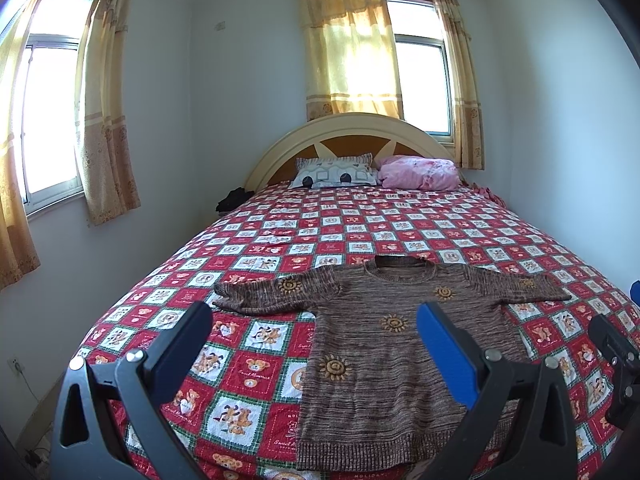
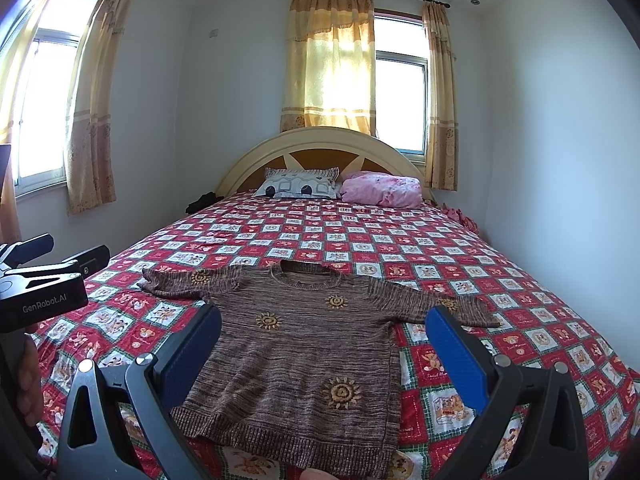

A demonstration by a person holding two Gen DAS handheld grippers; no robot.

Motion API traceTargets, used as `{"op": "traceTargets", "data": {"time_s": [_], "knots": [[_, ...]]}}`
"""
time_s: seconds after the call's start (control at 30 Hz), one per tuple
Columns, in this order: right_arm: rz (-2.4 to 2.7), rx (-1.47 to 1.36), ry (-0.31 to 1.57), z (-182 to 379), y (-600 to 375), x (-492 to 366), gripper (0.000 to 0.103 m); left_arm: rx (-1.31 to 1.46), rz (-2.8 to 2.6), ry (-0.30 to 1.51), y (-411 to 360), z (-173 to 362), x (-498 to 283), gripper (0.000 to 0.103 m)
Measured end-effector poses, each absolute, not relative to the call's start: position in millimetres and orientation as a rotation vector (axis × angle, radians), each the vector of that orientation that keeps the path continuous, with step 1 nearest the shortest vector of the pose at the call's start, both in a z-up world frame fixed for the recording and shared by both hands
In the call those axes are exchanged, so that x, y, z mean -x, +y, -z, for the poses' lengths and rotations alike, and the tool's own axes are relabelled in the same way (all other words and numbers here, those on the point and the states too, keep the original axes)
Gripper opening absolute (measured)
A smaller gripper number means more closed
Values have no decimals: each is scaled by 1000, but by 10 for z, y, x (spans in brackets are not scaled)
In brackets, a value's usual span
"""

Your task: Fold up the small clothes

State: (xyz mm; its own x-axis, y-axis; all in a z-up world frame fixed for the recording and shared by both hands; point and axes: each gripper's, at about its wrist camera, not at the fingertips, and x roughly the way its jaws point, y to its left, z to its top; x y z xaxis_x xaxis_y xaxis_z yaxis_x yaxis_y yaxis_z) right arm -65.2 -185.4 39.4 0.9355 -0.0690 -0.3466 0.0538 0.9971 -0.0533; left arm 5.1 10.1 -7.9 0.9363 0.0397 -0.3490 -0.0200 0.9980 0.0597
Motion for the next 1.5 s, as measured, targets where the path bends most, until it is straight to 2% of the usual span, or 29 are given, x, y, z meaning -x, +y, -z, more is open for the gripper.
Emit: {"op": "traceTargets", "data": {"time_s": [0.43, 0.8, 1.3, 1.5], "knots": [[62, 51, 385, -293, -1832, 579, 102, -53, -35, 385, 112, 192, -112, 103], [16, 20, 452, 18, -1982, 313, 102, -94, -52, 447, 32, 447, -425, 103], [217, -131, 696, 833, -3539, -629, 102, -215, -112, 614, 40, 1274, -1555, 103], [319, -247, 724, 996, -4287, -989, 101, -238, -147, 643, 46, 1436, -1965, 103]]}}
